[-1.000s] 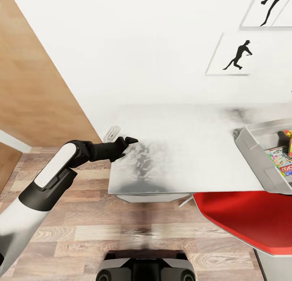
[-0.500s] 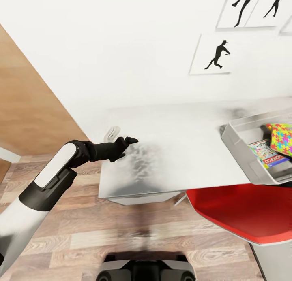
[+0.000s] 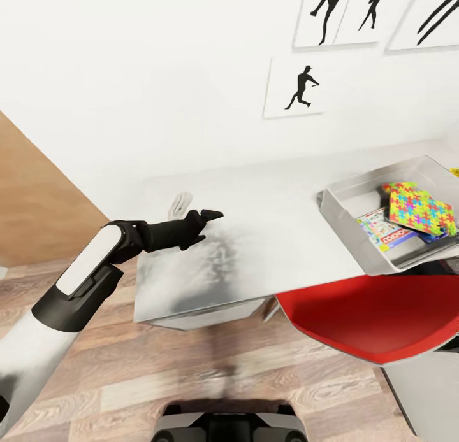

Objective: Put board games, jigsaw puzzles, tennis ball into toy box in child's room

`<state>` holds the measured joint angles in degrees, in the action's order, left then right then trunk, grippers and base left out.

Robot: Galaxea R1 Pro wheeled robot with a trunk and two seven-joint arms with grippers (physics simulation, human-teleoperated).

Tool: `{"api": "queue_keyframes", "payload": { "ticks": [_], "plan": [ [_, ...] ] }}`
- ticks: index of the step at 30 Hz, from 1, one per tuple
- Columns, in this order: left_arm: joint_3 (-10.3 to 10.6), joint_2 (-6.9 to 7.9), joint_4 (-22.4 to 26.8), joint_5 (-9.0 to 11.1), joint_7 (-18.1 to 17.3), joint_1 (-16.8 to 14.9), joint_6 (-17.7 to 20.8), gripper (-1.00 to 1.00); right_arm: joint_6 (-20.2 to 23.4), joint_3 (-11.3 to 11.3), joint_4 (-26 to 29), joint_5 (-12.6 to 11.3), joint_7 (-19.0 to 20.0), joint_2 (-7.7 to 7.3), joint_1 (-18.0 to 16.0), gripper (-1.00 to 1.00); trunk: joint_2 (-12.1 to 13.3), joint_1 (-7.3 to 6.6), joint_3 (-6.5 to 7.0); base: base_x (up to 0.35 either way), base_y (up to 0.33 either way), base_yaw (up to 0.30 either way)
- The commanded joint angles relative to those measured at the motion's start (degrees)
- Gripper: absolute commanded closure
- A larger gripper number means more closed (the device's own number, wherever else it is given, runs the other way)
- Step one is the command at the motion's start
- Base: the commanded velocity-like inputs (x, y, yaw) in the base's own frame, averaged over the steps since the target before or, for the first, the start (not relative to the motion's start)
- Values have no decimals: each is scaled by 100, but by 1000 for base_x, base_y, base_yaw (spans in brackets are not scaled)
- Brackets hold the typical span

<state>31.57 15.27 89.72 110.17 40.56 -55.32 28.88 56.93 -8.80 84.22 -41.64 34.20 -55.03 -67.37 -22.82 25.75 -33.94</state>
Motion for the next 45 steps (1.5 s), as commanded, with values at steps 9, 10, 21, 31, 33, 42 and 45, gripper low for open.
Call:
{"api": "queue_keyframes", "payload": {
  "ticks": [9,10,21,31,33,42,45],
  "plan": [
    [-101,-64,10,40,-155,-5,-2,-100,37,9,-411,7,-8,1,-13,100,-10,4,44,0,0,-229],
    [-132,-68,10,40,-165,-5,-1,-100,37,16,-471,7,-10,1,-13,100,-10,4,50,0,0,-231],
    [-247,-83,9,40,-201,-5,3,-100,25,477,-685,-30,-13,63,-13,100,-10,4,115,0,0,-233],
    [-275,-79,-4,40,-198,-5,4,-100,11,754,-432,-256,-77,1072,-13,100,-10,4,153,0,0,-125],
    [-276,-79,-4,40,-196,-5,4,-100,9,762,-404,-300,-137,1217,-13,100,-10,4,156,0,0,-45],
    [-282,-77,-6,40,-190,-5,5,-100,-18,796,-319,-528,-1116,1761,-13,100,-10,4,161,0,0,-18],
    [-280,-77,-6,40,-190,-5,8,-100,-30,800,-310,-664,-1305,1836,-13,100,-10,4,162,0,0,-7]
  ]
}}
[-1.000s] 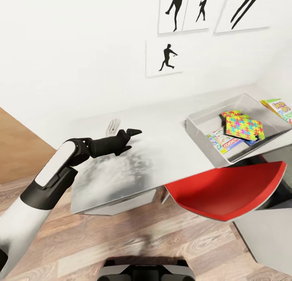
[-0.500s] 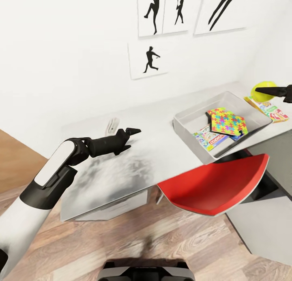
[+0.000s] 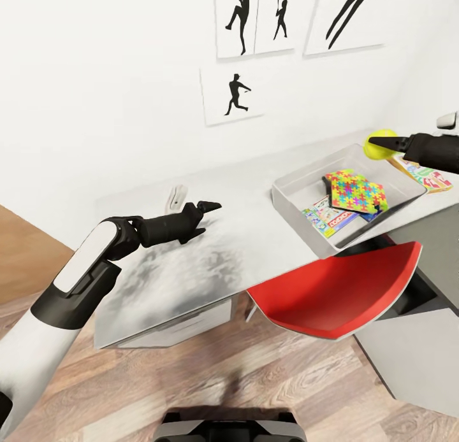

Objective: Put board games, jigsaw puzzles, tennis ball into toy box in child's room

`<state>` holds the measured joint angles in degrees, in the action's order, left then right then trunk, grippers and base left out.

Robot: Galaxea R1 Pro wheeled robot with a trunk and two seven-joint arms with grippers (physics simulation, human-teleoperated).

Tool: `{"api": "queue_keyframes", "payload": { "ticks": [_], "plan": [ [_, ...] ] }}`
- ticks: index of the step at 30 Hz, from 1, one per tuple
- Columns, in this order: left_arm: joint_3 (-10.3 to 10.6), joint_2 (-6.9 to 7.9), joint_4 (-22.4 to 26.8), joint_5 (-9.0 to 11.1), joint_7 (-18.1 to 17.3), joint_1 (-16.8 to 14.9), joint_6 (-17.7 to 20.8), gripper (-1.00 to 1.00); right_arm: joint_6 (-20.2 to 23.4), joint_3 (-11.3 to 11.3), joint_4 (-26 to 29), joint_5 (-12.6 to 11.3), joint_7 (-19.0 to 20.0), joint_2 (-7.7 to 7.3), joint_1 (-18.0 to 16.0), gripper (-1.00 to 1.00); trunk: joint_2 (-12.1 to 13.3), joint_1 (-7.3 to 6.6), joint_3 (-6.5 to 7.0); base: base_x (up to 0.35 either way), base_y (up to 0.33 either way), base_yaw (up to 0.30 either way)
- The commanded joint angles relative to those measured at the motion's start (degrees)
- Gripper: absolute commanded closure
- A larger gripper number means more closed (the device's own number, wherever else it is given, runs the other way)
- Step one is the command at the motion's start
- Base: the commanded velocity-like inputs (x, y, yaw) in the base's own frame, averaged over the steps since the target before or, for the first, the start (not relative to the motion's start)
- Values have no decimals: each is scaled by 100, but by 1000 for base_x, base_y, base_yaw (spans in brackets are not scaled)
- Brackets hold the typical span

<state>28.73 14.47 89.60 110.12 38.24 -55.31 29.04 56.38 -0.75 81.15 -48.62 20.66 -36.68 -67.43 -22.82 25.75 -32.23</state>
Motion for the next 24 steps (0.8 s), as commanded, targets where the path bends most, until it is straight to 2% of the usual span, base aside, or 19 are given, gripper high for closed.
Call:
{"api": "queue_keyframes", "payload": {
  "ticks": [1,7,9,12,13,17,18,21,24],
  "plan": [
    [5,3,6,45,42,-6,-9,-100,21,-4,1,-46,-22,28,-7,100,-10,3,-8,0,0,-4],
    [9,4,5,46,43,-6,-5,-100,10,2,16,-380,-222,102,-7,100,-10,3,-8,0,0,-2],
    [9,4,5,45,43,-6,-5,-100,7,3,16,-421,-257,117,-7,100,-10,3,-8,0,0,-1],
    [8,7,8,45,43,-6,-4,-100,1,4,9,-508,-445,252,-7,100,-10,3,-8,0,0,0],
    [8,7,8,45,43,-6,-4,-100,1,4,9,-508,-445,252,-7,100,-10,3,-8,0,0,0],
    [4,10,12,45,43,-6,-4,-100,4,2,12,-578,-834,630,-7,100,-10,3,-8,0,0,0],
    [4,10,12,45,43,-6,-4,-100,4,2,12,-578,-834,630,-7,100,-10,3,-8,0,0,0],
    [3,10,13,45,39,-6,-5,-100,12,-2,13,-604,-1032,807,-7,100,-10,3,-8,0,0,0],
    [4,7,13,45,37,-6,-8,-100,19,-3,14,-614,-1107,872,-5,100,-10,3,-8,0,0,0]
  ]
}}
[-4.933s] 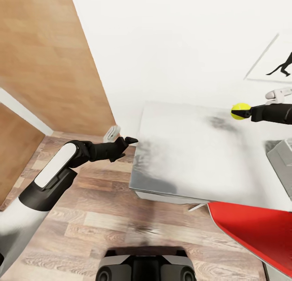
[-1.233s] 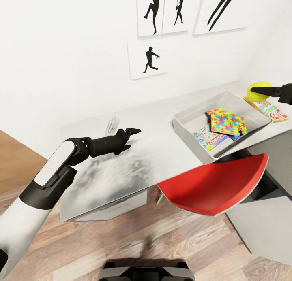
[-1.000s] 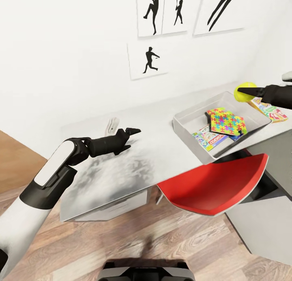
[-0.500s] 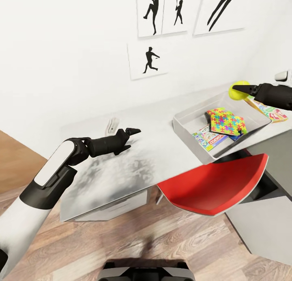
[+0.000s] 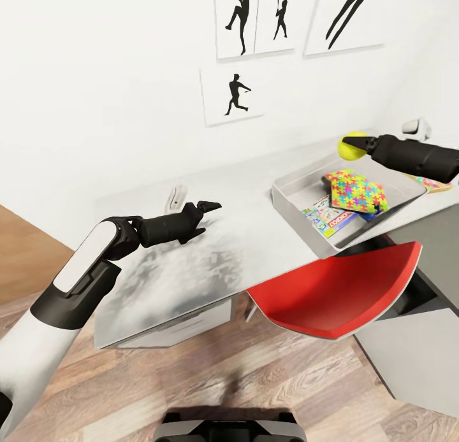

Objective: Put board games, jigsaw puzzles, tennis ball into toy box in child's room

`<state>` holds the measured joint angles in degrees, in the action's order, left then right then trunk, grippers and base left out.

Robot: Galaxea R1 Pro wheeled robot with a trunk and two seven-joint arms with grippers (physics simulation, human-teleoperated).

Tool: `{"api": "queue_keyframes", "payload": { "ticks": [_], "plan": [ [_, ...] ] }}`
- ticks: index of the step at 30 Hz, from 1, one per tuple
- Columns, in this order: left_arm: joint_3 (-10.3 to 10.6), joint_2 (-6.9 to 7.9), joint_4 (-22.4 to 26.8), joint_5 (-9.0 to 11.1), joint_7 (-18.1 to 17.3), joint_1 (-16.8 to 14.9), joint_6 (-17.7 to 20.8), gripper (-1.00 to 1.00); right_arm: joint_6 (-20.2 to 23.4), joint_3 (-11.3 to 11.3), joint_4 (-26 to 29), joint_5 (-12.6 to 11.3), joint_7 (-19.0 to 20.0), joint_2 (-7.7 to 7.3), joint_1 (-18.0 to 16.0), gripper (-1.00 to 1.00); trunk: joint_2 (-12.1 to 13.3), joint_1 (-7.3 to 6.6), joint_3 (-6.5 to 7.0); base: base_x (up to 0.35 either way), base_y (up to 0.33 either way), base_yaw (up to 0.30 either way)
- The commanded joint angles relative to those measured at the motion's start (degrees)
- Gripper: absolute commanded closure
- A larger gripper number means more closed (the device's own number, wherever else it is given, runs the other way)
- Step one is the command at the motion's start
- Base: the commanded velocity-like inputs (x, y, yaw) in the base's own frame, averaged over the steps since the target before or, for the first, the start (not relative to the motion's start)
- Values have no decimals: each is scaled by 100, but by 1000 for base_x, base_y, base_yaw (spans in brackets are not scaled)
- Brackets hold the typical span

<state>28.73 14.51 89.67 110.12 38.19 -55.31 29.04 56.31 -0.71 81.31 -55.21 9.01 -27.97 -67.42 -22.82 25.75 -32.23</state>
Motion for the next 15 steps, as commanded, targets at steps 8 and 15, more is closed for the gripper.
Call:
{"api": "queue_keyframes", "payload": {
  "ticks": [8,15],
  "plan": [
    [7,-1,9,45,36,-6,-12,-100,49,-8,-12,39,-40,81,31,100,-10,3,-8,3,-1,0],
    [9,-7,12,45,32,-6,-12,-100,59,0,-35,38,-64,99,63,100,-10,3,-8,103,-66,0]
  ]
}}
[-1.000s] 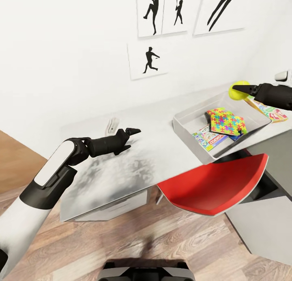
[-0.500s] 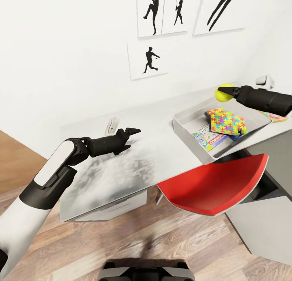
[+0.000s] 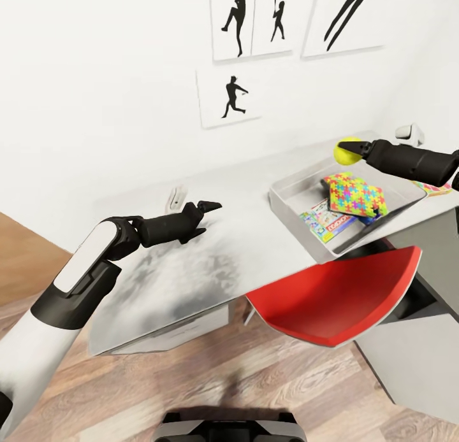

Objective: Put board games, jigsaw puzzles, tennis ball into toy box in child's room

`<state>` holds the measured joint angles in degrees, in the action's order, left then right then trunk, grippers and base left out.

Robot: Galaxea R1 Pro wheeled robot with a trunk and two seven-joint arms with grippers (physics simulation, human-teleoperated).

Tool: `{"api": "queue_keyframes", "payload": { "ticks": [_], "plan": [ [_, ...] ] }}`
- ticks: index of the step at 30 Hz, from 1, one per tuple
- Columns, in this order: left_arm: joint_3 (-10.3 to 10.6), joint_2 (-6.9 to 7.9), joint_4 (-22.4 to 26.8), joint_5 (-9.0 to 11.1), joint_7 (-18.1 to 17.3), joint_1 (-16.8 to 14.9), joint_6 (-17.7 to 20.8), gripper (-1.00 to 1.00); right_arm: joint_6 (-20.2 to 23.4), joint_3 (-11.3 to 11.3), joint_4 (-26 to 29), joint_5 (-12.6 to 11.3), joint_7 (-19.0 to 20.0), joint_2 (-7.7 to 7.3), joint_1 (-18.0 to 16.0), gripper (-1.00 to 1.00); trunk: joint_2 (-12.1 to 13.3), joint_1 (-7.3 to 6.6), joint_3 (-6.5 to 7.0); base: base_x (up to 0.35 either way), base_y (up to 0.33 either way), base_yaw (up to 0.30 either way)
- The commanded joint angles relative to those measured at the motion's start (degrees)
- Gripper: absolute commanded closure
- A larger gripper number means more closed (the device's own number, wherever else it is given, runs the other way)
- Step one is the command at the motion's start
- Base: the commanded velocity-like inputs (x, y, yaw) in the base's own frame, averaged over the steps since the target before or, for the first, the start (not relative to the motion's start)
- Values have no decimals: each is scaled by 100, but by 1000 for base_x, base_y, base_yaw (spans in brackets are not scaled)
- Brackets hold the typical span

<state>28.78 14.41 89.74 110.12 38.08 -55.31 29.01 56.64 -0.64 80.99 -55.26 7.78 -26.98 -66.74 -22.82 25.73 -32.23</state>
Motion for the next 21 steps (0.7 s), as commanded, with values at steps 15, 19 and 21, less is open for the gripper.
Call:
{"api": "queue_keyframes", "payload": {
  "ticks": [15,19,21],
  "plan": [
    [5,1,7,45,43,-6,-11,-100,33,5,-24,34,49,10,139,100,-9,5,-8,140,-104,0],
    [5,1,6,42,47,-6,-14,-100,39,19,-32,34,48,10,160,100,-9,5,-8,29,-21,0],
    [5,0,5,41,49,-6,-15,-100,41,35,-46,33,48,9,180,100,-9,5,-8,18,-13,0]
  ]
}}
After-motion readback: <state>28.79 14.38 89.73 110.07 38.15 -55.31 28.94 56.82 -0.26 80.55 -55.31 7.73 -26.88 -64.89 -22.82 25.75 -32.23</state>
